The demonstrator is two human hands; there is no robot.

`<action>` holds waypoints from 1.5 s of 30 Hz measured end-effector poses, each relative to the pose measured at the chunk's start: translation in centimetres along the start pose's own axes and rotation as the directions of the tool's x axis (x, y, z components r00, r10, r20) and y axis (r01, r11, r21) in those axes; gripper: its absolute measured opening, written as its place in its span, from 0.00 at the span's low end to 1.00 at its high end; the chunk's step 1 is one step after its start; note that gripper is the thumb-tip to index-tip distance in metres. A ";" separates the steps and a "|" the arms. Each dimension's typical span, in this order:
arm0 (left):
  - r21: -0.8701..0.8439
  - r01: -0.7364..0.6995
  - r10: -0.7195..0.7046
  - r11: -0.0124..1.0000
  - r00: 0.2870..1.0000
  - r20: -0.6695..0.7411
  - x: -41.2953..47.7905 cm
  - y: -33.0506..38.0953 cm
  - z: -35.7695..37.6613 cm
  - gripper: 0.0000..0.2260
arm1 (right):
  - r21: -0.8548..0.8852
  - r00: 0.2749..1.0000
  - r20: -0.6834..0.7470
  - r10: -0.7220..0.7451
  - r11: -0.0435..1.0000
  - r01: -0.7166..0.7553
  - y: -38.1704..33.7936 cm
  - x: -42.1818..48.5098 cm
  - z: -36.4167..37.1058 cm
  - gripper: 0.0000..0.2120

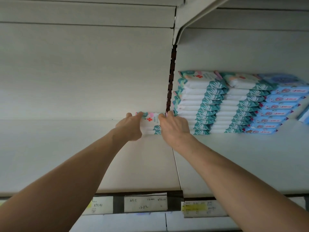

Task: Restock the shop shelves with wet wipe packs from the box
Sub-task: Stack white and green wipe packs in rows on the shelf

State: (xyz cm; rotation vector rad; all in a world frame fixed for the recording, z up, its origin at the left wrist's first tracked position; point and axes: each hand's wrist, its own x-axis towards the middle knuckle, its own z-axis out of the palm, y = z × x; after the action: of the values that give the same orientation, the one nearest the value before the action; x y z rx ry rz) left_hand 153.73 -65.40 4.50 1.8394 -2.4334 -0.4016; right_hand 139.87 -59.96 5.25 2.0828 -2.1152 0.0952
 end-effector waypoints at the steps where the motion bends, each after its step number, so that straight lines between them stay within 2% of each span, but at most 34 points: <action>1: -0.002 0.006 -0.006 1.000 1.000 -0.023 -0.3 -0.1 -0.1 0.33 | 0.002 1.000 -0.009 0.000 1.000 0.000 -0.3 -0.2 -0.4 0.21; 7: 0.009 0.036 -0.035 0.999 0.994 -0.103 -2.8 -1.1 -0.6 0.28 | -0.028 0.994 -0.056 -0.099 0.995 0.098 -3.6 -1.5 -2.6 0.14; 12: 0.022 0.134 -0.128 0.991 0.978 -0.163 -6.5 -3.1 -1.5 0.26 | -0.044 0.975 -0.033 -0.219 0.975 0.218 -6.6 -2.0 -3.9 0.16; 15: 0.004 0.226 -0.221 0.974 0.957 -0.190 -9.2 -4.9 -2.2 0.24 | -0.025 0.942 -0.033 -0.333 0.943 0.333 -9.1 -2.2 -4.6 0.13; 19: -0.015 0.376 -0.370 0.926 0.903 -0.217 -13.1 -6.9 -2.9 0.23 | 0.013 0.863 -0.038 -0.503 0.864 0.504 -12.3 -3.3 -5.3 0.10; 24: -0.081 0.542 -0.543 0.836 0.801 -0.252 -18.4 -7.4 -2.7 0.22 | 0.021 0.741 -0.060 -0.668 0.742 0.670 -14.0 -5.9 -6.2 0.06; 33: -0.135 0.762 -0.761 0.634 0.583 -0.283 -29.8 -5.9 -1.2 0.27 | 0.057 0.491 -0.109 -0.864 0.488 0.871 -17.7 -13.8 -7.8 0.09; 35: -0.153 0.806 -0.807 0.572 0.519 -0.281 -32.9 -5.7 -0.8 0.27 | 0.036 0.417 -0.106 -0.903 0.416 0.909 -18.8 -16.2 -8.2 0.05; 39: -0.182 0.872 -0.877 0.455 0.403 -0.261 -39.8 -5.6 0.8 0.24 | 0.034 0.281 -0.125 -0.951 0.279 0.960 -21.5 -21.8 -8.8 0.06; 45: -0.238 0.950 -0.967 0.200 0.152 -0.205 -52.0 -3.8 4.5 0.29 | 0.077 0.065 -0.127 -0.990 0.056 0.995 -24.2 -33.0 -9.3 0.06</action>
State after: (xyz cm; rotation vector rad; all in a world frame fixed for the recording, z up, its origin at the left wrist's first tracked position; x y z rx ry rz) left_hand 171.16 -16.00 4.62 2.9048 -0.6380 -0.1385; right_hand 165.06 -26.40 7.12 3.0424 -0.1031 0.0899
